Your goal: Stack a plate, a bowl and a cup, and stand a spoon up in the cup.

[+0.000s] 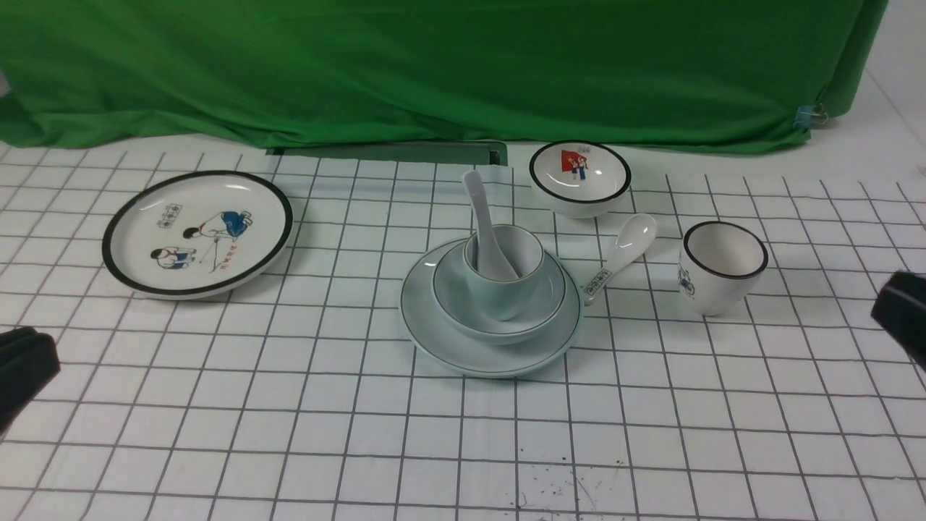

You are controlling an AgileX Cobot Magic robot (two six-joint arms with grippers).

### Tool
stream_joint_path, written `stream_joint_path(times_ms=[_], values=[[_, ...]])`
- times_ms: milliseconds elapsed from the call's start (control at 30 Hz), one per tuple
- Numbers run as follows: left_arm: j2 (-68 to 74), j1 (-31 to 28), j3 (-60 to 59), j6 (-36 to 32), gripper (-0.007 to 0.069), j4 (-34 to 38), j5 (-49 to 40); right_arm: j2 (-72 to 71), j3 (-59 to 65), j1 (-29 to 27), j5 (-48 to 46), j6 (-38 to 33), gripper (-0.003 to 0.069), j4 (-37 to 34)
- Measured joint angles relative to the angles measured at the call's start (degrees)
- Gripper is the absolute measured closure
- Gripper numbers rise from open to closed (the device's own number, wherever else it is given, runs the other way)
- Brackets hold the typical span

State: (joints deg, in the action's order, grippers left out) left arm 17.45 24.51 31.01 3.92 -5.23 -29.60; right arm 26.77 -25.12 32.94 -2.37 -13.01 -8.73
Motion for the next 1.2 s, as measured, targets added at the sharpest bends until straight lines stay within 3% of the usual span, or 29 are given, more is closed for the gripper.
stream_joint_path(times_ms=[200, 367, 500, 633, 867, 1200], values=[[0.0, 0.0, 0.0, 0.0, 0.0656, 0.0, 0.0, -17.1, 17.1, -15.5, 3.4, 6.1, 0.0649, 0.1], [0.0, 0.0, 0.0, 0.0, 0.0656, 0.0, 0.0, -26.2, 21.3, -31.2, -5.0, 11.2, 0.0649, 5.2], [0.0, 0.0, 0.0, 0.0, 0.0656, 0.0, 0.1, -26.5, 22.9, -38.3, -9.1, 16.0, 0.0651, 8.7], [0.0, 0.0, 0.0, 0.0, 0.0656, 0.0, 0.1, -26.7, 25.4, -39.1, -7.2, 17.3, 0.0651, 9.8], [0.0, 0.0, 0.0, -0.1, 0.0656, 0.0, 0.1, -26.7, 25.6, -34.3, -9.5, 19.1, 0.0651, 10.2], [0.0, 0.0, 0.0, -0.9, 0.0656, 0.0, 0.1, -26.8, 25.6, -33.6, -10.0, 19.2, 0.0639, 10.2]])
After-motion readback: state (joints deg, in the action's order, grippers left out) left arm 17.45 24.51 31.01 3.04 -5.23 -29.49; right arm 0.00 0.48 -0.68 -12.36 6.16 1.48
